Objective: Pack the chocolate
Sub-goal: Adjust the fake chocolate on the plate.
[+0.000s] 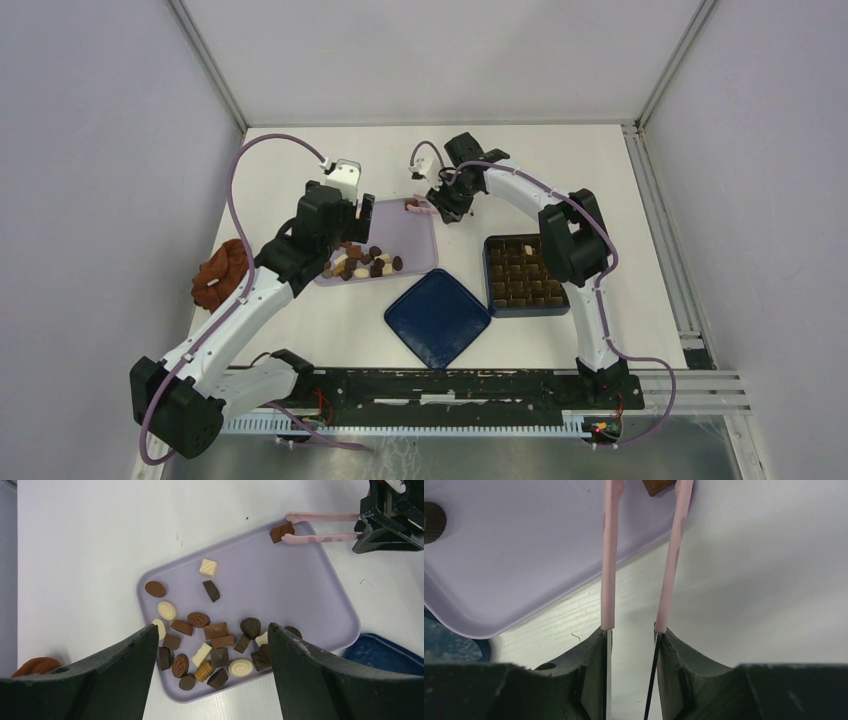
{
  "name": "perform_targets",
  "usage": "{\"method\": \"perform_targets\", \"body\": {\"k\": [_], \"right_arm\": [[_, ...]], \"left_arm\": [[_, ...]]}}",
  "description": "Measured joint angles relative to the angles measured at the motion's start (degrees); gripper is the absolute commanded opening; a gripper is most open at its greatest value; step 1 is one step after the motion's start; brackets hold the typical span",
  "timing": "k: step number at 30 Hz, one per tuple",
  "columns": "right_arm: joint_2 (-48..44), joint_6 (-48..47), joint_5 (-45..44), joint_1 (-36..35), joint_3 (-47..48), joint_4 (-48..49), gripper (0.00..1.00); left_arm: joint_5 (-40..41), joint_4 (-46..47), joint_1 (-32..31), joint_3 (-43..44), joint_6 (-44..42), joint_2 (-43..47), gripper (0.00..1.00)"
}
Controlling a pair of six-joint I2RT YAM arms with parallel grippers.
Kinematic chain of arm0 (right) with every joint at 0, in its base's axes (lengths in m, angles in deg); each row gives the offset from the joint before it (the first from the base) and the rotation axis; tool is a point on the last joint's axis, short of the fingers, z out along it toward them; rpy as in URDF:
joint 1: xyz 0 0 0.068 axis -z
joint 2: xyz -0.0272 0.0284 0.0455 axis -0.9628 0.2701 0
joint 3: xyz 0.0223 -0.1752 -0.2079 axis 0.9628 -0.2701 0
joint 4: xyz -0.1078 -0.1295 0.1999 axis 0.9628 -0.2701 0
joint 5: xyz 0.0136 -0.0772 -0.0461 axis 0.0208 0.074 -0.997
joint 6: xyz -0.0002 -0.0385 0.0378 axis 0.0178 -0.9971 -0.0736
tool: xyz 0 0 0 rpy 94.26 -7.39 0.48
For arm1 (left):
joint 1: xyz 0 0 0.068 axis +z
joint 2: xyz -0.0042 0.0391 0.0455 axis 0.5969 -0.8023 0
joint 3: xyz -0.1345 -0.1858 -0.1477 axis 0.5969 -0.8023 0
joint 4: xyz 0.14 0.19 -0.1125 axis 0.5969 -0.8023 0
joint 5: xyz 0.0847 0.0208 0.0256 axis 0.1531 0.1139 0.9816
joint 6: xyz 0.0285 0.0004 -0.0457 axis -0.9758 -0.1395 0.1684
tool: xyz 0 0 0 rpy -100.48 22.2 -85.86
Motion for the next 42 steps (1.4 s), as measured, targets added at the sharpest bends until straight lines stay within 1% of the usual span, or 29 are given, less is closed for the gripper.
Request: {"method": "perform_targets", "body": {"k": [9, 18, 26, 34, 39, 42], "right_arm": [[2.4, -0.1, 0.1, -0.9, 1.1, -0.5, 0.41], [2.5, -1.3, 0.9, -2.3, 1.1, -1.5, 0.43], [3.2, -1.4, 0.8, -3.6, 3.6, -2.6, 0.43], [3.5, -1.3, -0.1, -5.0, 4.0, -2.6, 0.42], [4.9, -1.3, -0.3, -5.5, 5.9, -2.8, 0.4], [5.0, -1.3, -0.2, -5.6, 6.0, -2.8, 0.36]], "left_arm": [[0.5, 0.0, 0.0, 0.0, 0.0, -0.2, 0.85], [0.4, 0.0, 0.0, 0.0, 0.0, -0.3, 0.85], [0.4, 0.0, 0.0, 0.0, -0.1, -0.3, 0.85], [0.2, 0.0, 0.0, 0.0, -0.1, -0.7, 0.85], [0.2, 0.0, 0.0, 0.0, -0.1, -1.3, 0.85], [0.2, 0.0, 0.0, 0.0, -0.1, -1.3, 0.85]]}}
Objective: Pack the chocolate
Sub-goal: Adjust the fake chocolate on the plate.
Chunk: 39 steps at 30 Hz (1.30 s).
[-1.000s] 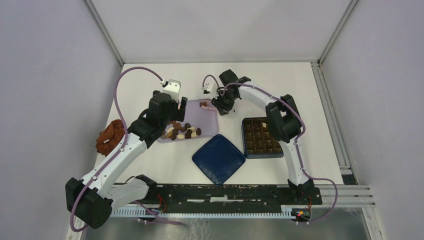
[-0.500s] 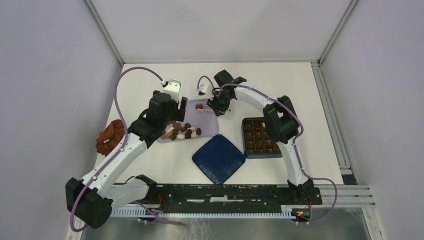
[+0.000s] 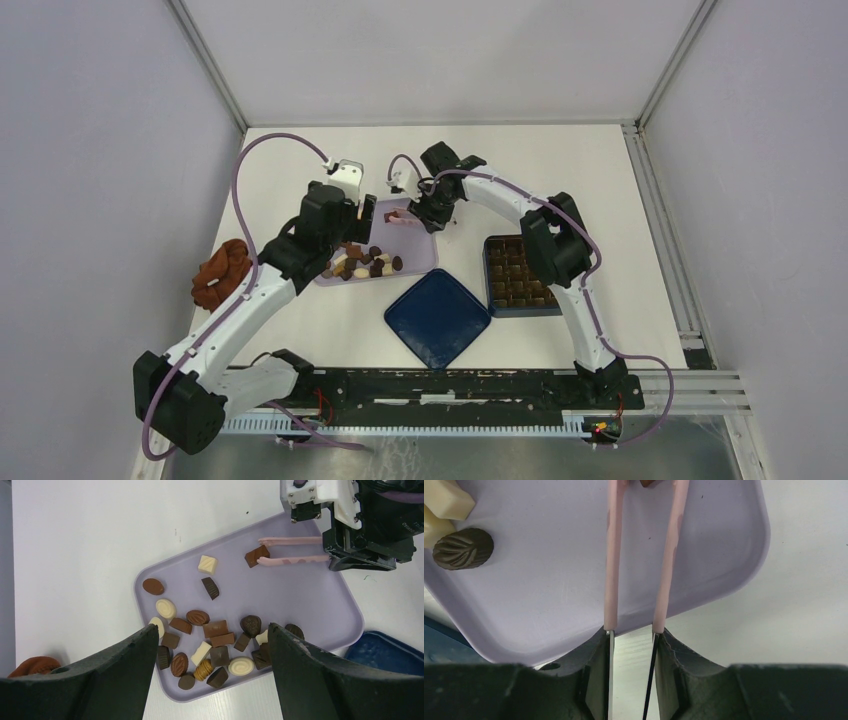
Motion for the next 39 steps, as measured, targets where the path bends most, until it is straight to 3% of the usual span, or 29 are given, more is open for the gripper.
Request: {"method": "perform_targets", "body": {"k": [25, 39], "right_arm": [[0.0, -3.0, 0.4, -0.7, 0.5, -2.0, 0.42], [0.7, -2.7, 0.4, -1.6, 1.7, -2.1, 0.4]], "left_arm": [[-0.1, 0.0, 0.0, 0.0, 0.0, -0.9, 0.85], [-0.1, 0.0, 0.0, 0.0, 0.0, -0.9, 0.85]]}}
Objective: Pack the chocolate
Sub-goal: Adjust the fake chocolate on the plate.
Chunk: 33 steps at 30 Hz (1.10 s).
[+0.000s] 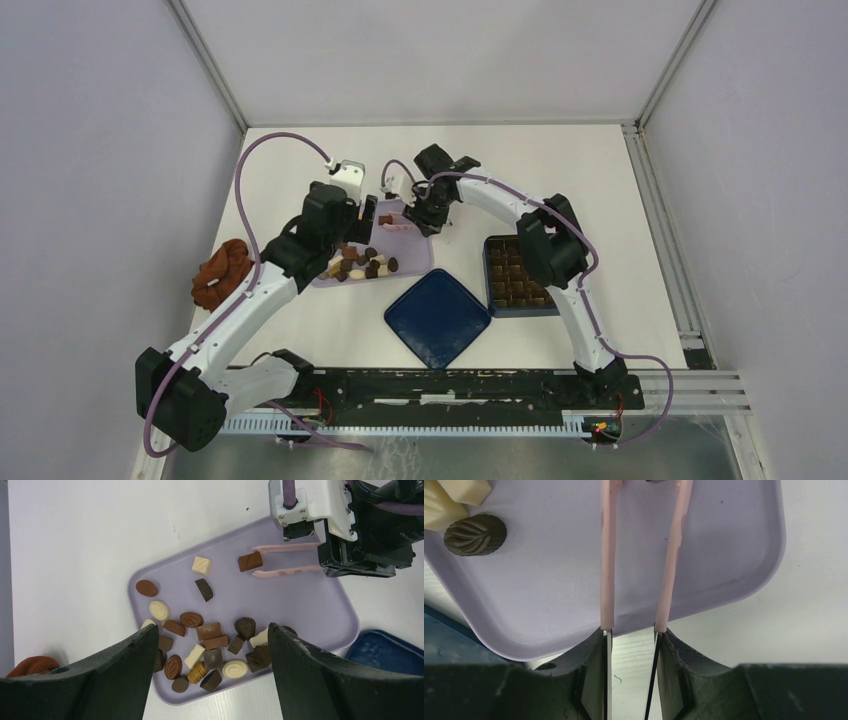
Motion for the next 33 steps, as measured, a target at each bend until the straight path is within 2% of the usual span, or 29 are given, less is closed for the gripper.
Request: {"method": "perform_targets", "body": {"k": [17, 33], "right_arm": [[0.0, 1.4, 0.6, -1.4, 3.0, -1.9, 0.42], [0.2, 2.0, -4.6, -3.1, 5.4, -3.8, 0.43]], "left_arm": [[2.0, 0.1, 0.1, -0.7, 0.0, 1.3, 0.85], [3.5, 0.3, 0.4, -1.0, 0.0, 2.5, 0.85]]}}
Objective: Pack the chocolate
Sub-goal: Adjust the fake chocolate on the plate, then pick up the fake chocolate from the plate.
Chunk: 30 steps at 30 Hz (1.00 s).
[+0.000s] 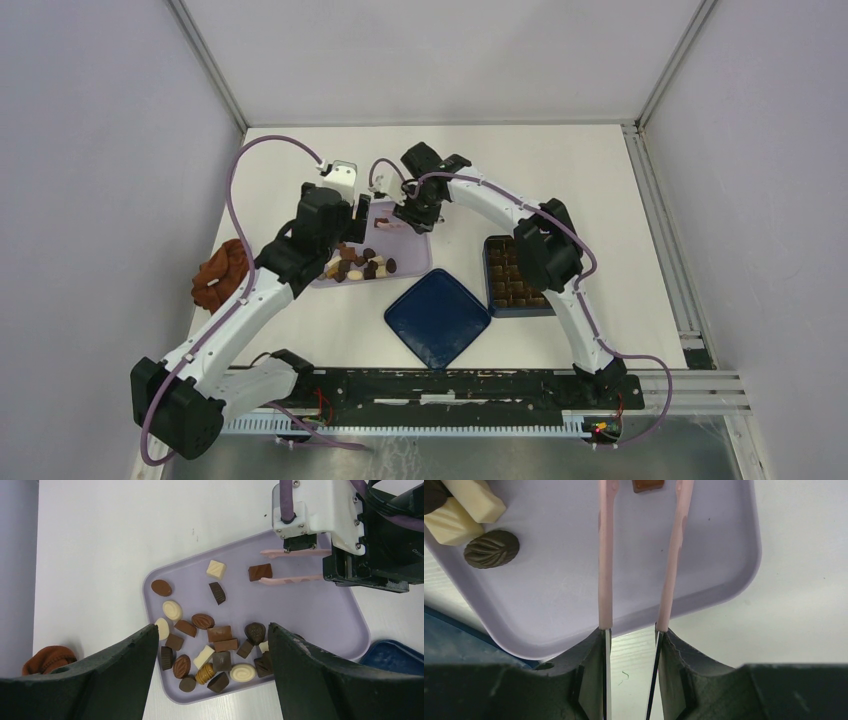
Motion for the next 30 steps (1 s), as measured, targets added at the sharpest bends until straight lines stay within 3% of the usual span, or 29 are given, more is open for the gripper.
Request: {"method": "perform_targets", "body": {"k": [17, 19, 25, 30], "right_arm": [[2.4, 0.6, 2.7, -0.2, 0.1, 0.1, 0.41], [2.4, 0.7, 2.7, -0.5, 0.2, 0.2, 0.37], [2.4, 1.2, 1.8, -0.8, 0.1, 1.4, 0.12], [2.4, 1.2, 1.6, -0.8, -0.4, 2.0, 0.05]], "left_arm": [[0.0, 0.2, 0.0, 0.0, 0.0, 0.0, 0.85], [0.0, 0.2, 0.0, 0.0, 0.0, 0.0, 0.85], [0.0, 0.2, 0.0, 0.0, 0.0, 0.0, 0.85], [0.0, 0.2, 0.0, 0.0, 0.0, 0.0, 0.85]]}}
